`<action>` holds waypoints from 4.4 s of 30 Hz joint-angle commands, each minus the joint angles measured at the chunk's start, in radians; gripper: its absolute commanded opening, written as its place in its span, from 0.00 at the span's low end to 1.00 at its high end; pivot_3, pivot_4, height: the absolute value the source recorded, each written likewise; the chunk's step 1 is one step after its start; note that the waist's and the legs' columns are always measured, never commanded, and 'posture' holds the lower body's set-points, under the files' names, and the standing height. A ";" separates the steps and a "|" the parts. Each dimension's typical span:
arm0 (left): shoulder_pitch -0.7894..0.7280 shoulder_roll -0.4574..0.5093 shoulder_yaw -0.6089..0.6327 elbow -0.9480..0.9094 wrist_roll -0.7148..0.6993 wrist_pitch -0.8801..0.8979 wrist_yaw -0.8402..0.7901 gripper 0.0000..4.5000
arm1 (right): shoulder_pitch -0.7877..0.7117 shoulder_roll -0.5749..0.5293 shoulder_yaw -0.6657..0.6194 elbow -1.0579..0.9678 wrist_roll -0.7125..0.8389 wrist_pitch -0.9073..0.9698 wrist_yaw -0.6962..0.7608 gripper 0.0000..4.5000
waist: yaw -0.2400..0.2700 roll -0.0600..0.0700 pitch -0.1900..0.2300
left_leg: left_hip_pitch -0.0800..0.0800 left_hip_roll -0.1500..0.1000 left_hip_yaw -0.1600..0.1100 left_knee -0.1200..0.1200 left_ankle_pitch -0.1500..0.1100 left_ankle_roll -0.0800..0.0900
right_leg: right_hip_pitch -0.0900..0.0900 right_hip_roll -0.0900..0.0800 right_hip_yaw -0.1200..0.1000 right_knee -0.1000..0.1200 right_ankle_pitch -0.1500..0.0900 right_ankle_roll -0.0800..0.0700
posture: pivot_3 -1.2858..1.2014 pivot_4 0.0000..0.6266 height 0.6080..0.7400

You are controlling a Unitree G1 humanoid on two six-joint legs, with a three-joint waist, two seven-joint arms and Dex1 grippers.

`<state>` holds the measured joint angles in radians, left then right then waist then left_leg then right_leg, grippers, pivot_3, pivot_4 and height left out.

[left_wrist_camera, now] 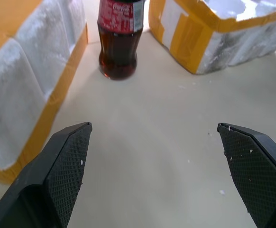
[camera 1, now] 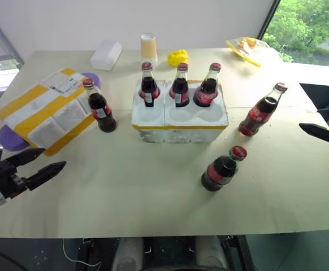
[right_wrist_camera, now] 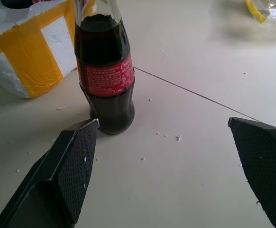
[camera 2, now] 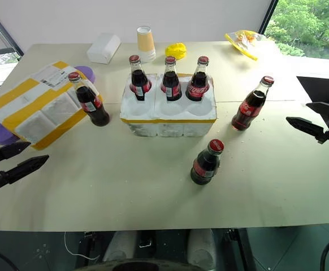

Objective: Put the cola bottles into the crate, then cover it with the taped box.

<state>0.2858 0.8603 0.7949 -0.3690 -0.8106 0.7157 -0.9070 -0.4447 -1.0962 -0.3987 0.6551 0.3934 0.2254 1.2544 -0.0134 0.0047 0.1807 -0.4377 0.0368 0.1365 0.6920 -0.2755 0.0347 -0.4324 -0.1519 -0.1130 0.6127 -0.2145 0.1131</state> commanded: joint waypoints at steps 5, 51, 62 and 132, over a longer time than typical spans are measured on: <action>-0.134 0.048 -0.097 0.056 0.029 -0.022 0.002 1.00 | 0.077 -0.077 -0.113 -0.250 0.103 0.160 0.026 1.00 | -0.001 0.001 0.000 | 0.000 0.000 0.000 0.000 0.000 0.000 | 0.000 0.000 0.000 0.001 0.000 0.000 | 0.52 0.24 1.00; -0.992 -0.270 -0.652 0.831 0.488 -0.426 0.119 1.00 | 0.128 -0.066 -0.351 -1.057 0.814 0.788 -0.285 1.00 | 0.028 -0.003 0.000 | -0.004 -0.003 -0.003 0.007 -0.001 0.003 | 0.001 0.000 -0.001 0.002 0.003 0.004 | 0.52 0.24 1.00; -1.035 -0.255 -0.669 0.835 0.483 -0.407 -0.015 0.62 | 0.167 -0.068 -0.365 -1.071 0.809 0.773 -0.282 1.00 | 0.026 -0.004 0.000 | -0.004 -0.003 -0.003 0.007 -0.001 0.004 | 0.001 0.000 -0.001 0.002 0.004 0.004 | 0.52 0.24 1.00; -0.902 0.060 -0.710 0.057 0.039 0.182 -0.491 0.99 | 0.730 0.203 -0.579 -1.311 0.686 0.670 -0.407 1.00 | 0.055 -0.013 0.005 | 0.000 -0.004 -0.008 0.008 -0.001 0.004 | 0.009 0.001 0.000 0.001 0.003 0.006 | 0.52 0.24 1.00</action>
<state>-0.6141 0.9343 0.1127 -0.2986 -0.8060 0.9585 -1.4153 0.2495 -0.9219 -0.9394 -0.5766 1.0654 0.9119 0.8425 0.0419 -0.0082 0.1862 -0.4380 0.0330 0.1282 0.7004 -0.2760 0.0386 -0.4238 -0.1507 -0.1136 0.6142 -0.2116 0.1180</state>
